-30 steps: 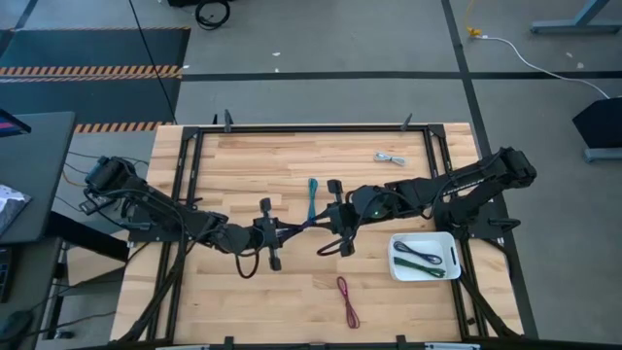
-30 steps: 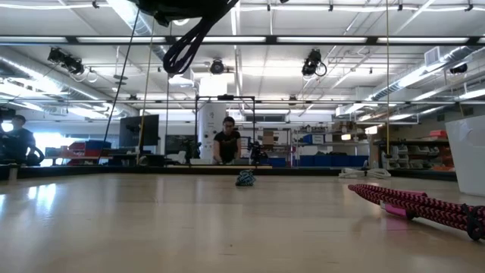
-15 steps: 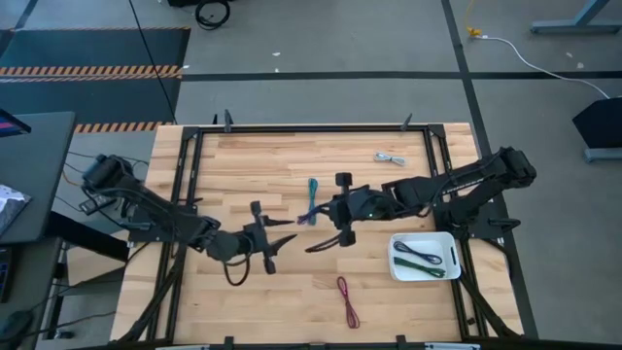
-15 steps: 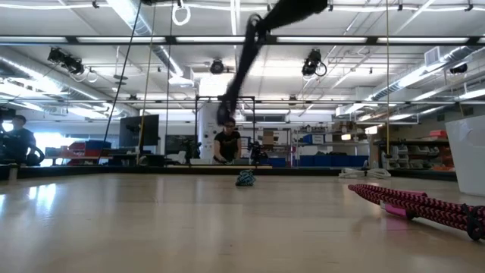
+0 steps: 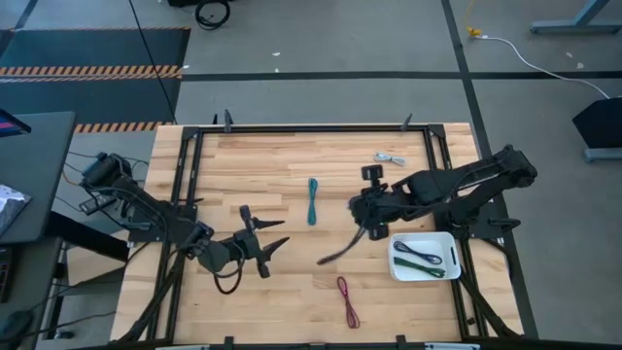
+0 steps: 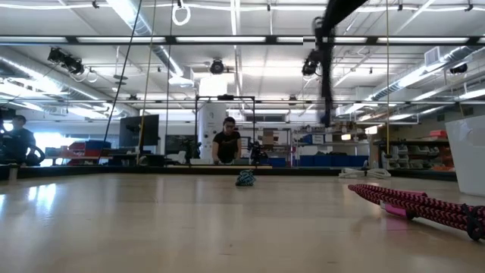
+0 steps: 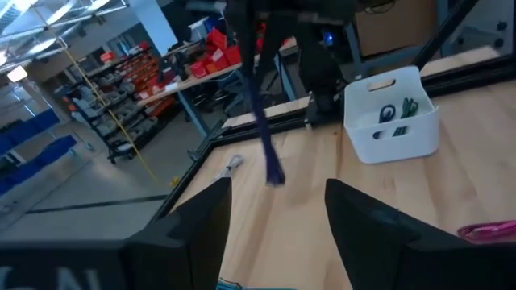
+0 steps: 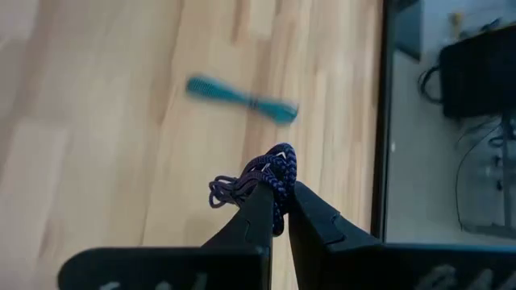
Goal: Pick and place USB-C Cables
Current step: Put the violet charger cable into the white container
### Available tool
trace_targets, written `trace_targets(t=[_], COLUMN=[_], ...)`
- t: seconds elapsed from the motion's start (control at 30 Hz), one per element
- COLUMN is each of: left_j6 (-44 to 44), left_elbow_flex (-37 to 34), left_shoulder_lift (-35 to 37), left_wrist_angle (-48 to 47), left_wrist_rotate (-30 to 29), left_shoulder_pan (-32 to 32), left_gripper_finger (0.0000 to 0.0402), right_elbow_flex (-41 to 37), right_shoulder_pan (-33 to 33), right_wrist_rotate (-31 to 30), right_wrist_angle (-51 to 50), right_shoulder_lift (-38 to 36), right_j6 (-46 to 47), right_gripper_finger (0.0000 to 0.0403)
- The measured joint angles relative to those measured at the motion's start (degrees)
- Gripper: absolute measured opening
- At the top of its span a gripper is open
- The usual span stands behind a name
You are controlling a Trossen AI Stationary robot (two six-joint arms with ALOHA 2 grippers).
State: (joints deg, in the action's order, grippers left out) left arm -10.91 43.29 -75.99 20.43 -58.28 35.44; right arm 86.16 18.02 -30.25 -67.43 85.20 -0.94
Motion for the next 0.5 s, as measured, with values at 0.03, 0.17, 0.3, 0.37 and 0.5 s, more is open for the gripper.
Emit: trace_targets(t=[0.03, 0.17, 0.3, 0.37, 0.5], left_j6=[0.4, 3.4, 7.3, 8.7, 10.2], left_elbow_flex=[0.0, 0.0, 0.0, 0.0, 0.0], left_shoulder_lift=[0.0, 0.0, 0.0, 0.0, 0.0], left_wrist_angle=[-0.3, -3.2, -6.6, -7.9, -8.9], left_wrist_rotate=[0.0, 0.0, 0.0, 0.4, 2.9], left_shoulder_pan=[0.0, -0.3, -1.2, -1.7, -2.9], left_gripper_finger=[0.0206, 0.0202, 0.0201, 0.0202, 0.0201], right_elbow_flex=[1.3, 4.0, 3.7, 3.5, 3.5], right_shoulder_pan=[0.5, 2.1, 3.5, 4.3, 6.0], right_wrist_rotate=[0.3, 4.1, 10.1, 13.0, 16.0], right_wrist_angle=[-3.2, -11.7, -18.1, -20.9, -22.6], right_shoulder_lift=[0.0, 0.0, 0.0, 0.1, 0.1], right_j6=[1.0, 5.4, 10.9, 13.9, 19.2], right_gripper_finger=[0.0022, 0.0022, 0.0022, 0.0022, 0.0022])
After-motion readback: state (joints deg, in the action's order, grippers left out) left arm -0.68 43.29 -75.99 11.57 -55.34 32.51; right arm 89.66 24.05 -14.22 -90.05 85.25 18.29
